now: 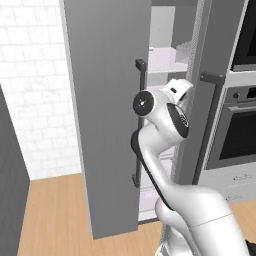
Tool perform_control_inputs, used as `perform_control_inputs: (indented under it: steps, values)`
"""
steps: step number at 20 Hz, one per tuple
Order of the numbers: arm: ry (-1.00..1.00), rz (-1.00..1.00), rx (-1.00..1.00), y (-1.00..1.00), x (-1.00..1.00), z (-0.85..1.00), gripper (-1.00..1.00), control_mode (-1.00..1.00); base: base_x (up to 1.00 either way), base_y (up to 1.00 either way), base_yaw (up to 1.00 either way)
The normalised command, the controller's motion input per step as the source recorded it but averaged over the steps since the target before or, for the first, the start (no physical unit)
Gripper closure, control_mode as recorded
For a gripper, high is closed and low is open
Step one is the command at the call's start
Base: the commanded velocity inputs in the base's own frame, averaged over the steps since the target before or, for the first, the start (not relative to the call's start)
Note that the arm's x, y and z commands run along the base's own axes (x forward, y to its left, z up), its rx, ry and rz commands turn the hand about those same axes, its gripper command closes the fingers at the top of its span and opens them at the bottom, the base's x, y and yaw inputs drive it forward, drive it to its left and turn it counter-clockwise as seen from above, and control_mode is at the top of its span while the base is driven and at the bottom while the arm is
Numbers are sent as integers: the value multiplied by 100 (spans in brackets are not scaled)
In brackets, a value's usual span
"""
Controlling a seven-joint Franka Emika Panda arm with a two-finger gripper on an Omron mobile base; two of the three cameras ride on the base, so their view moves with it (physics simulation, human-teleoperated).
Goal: Take the strawberry from the fridge and place it on top of the pancake, located on the dining counter.
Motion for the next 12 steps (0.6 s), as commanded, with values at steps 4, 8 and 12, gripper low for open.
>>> perform_control_inputs:
  steps: [4,8,12]
  values:
    - [0,0,-5,-3,83,-15,-100,-100,0,0,0]
    - [0,0,-3,-23,66,-7,-100,-100,0,0,0]
    - [0,0,-4,-29,49,-5,-100,-100,0,0,0]
